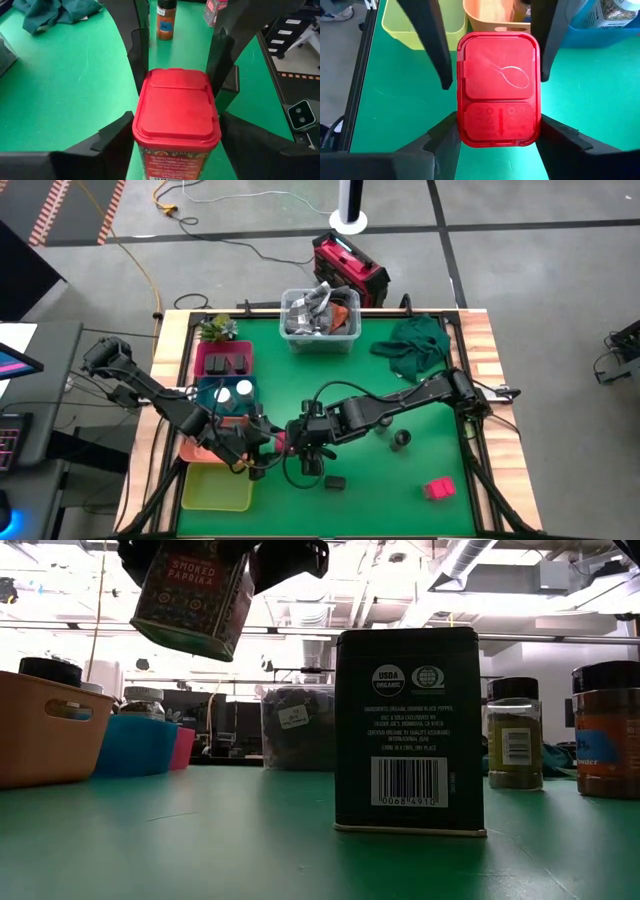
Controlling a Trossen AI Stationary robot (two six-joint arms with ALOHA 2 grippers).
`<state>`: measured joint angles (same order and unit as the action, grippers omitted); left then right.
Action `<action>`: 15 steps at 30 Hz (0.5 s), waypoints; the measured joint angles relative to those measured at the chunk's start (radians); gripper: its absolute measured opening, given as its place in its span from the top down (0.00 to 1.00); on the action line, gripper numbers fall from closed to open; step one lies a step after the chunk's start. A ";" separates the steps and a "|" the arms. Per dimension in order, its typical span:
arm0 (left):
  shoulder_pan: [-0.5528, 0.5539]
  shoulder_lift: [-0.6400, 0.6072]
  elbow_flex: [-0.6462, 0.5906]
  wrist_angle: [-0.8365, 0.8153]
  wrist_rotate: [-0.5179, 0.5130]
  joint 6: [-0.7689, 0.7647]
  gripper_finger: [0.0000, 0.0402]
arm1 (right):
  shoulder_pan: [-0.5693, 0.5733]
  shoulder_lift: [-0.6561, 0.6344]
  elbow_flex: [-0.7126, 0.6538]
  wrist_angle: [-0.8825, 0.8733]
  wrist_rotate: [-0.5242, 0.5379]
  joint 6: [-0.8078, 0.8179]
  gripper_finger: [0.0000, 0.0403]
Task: Sort spices by type
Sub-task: Put the left red seasoning can into the yellow bin
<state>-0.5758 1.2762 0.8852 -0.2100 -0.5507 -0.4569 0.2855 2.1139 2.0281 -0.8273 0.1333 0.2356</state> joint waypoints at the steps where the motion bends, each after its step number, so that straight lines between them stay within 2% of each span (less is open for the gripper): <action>1: 0.000 0.000 0.000 0.000 0.000 0.000 0.36 | 0.000 0.000 0.000 0.000 0.000 0.000 0.38; 7: 0.000 0.000 0.000 -0.003 0.004 0.000 0.49 | 0.000 0.000 0.000 0.002 -0.004 -0.006 0.38; 15: -0.001 -0.006 0.000 -0.009 0.006 -0.013 0.48 | 0.000 0.000 0.000 0.010 -0.004 -0.001 0.37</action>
<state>-0.5766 1.2699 0.8852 -0.2185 -0.5450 -0.4699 0.2855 2.1139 2.0281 -0.8170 0.1291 0.2345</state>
